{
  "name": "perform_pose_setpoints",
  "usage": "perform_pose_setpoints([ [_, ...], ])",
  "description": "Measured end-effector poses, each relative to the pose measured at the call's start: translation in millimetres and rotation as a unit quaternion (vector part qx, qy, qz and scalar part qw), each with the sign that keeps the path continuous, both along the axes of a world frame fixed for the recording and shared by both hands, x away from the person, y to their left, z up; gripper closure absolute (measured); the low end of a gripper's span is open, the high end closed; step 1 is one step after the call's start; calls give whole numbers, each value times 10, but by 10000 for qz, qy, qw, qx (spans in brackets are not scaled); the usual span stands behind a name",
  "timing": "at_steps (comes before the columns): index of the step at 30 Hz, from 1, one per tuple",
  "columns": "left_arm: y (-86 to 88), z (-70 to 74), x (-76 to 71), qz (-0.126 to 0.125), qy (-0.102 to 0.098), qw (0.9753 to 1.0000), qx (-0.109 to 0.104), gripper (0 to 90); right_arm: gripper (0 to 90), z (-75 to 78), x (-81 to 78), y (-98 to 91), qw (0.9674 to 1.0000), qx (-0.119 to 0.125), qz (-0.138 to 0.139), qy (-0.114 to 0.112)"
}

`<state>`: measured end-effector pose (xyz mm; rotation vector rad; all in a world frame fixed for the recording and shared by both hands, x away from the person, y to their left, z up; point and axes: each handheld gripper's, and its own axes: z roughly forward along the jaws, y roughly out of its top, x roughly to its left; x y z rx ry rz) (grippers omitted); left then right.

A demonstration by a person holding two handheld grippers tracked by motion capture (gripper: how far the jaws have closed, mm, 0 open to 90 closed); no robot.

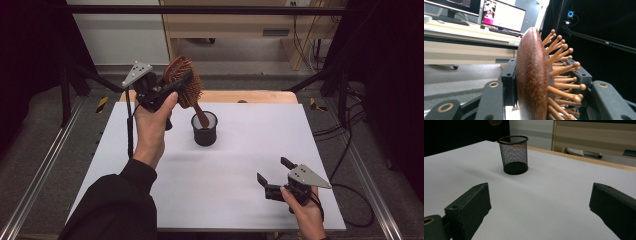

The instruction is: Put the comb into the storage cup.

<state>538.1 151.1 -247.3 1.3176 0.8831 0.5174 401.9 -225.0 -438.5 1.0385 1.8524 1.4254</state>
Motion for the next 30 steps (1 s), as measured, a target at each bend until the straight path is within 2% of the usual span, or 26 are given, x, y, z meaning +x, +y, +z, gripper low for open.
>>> perform_pose_setpoints([
  [4, 23, -10, 100, 106, -80, 9999, -5, 507, 39, 1, -4, 0, 10000, 14, -1, -29],
  [9, 37, -38, 179, 186, -80, 9998, 9, 507, 40, -9, 5, -4, 10000, 16, 12, -31],
  [12, 37, -59, 225, 243, -98, 9996, 138, 507, 40, -11, 8, -5, 10000, 19, 7, -61],
  [20, 28, -145, 343, 298, -35, 9995, 66, 507, 42, 2, 1, 9, 9999, 40, 35, -134],
  [30, -1, -242, 432, 341, 26, 9993, 141, 506, 40, 8, -5, 2, 9998, 79, 14, -168],
])
